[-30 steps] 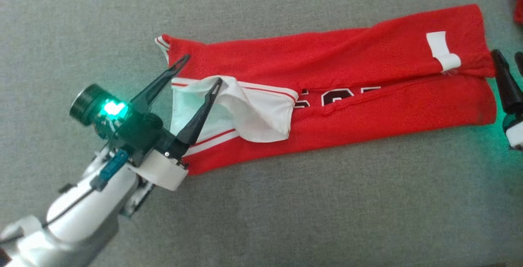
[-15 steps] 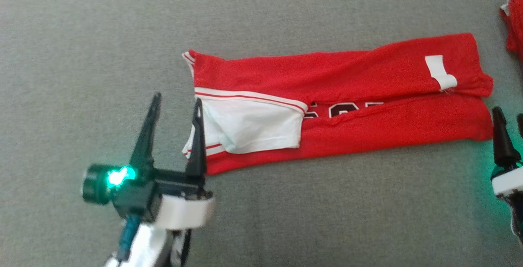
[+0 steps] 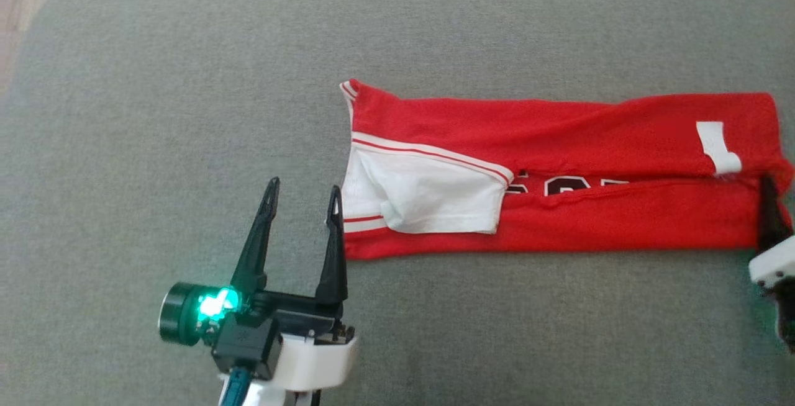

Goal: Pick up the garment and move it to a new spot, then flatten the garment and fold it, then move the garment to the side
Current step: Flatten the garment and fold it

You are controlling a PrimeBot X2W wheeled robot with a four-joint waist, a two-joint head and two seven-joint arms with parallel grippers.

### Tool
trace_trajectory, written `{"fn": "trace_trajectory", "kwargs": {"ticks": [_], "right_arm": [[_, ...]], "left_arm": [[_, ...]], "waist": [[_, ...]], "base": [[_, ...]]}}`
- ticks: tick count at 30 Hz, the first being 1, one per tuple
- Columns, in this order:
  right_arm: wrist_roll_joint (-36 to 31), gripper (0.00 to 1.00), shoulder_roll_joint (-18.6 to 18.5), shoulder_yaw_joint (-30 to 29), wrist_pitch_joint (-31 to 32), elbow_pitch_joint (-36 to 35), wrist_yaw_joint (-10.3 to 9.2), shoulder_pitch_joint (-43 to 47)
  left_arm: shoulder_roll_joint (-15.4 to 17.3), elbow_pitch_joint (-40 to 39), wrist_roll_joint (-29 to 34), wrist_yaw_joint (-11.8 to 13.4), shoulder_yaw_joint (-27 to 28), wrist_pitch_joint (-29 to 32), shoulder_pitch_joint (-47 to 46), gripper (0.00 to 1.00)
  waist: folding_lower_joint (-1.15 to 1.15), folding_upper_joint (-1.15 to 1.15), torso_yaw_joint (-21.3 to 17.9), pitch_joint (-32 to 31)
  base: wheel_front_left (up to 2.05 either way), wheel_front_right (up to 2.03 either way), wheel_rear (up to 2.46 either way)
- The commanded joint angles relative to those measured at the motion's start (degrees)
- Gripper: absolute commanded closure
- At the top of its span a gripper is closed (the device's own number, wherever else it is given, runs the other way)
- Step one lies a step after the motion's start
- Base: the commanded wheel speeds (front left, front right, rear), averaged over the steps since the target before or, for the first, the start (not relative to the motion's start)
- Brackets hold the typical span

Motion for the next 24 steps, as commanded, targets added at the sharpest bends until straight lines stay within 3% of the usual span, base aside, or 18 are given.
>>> {"fn": "trace_trajectory", "kwargs": {"ticks": [1, 2, 3, 5, 13, 24], "right_arm": [[-0.27, 0.14, -0.13, 0.49, 1.04, 0.98, -0.04, -0.15], [-0.42, 0.36, 0.25, 0.49, 1.58, 2.18, -0.04, -0.40], [-0.60, 0.71, 0.72, 0.64, 2.09, 3.21, -0.04, -0.52], [-0.76, 1.00, 1.73, 1.18, 3.06, 4.50, -0.04, -0.50], [-0.17, 1.00, 2.46, 2.52, 0.90, 2.82, -0.04, 0.55], [2.11, 1.00, -2.45, 1.62, -1.38, -2.90, -0.04, 1.21]], "left_arm": [[-0.55, -1.94, 0.69, -0.56, 2.50, -0.28, -0.43, 0.00], [-0.78, -1.95, 0.91, -0.88, 2.84, -0.28, -0.27, 0.00], [-1.01, -1.99, 1.11, -1.15, 3.20, -0.28, -0.13, 0.00], [-1.42, -2.09, 1.45, -1.68, 3.90, -0.28, 0.19, 0.00], [-2.61, -2.25, 2.61, -3.24, 6.23, -0.28, 1.70, 0.00], [-3.08, -1.57, 3.95, -5.55, 8.38, -0.28, 3.12, 0.00]], "waist": [[0.00, 0.00, 0.54, -0.14], [0.00, 0.00, 0.70, -0.17], [0.00, 0.00, 0.84, -0.23], [0.00, 0.00, 0.92, -0.34], [0.00, 0.00, -1.05, -1.28], [0.00, 0.00, -4.99, -3.10]], "base": [[0.00, 0.00, 0.00], [0.00, 0.00, 0.00], [0.00, 0.00, 0.00], [0.00, 0.00, 0.00], [0.00, 0.00, 0.00], [0.00, 0.00, 0.00]]}}
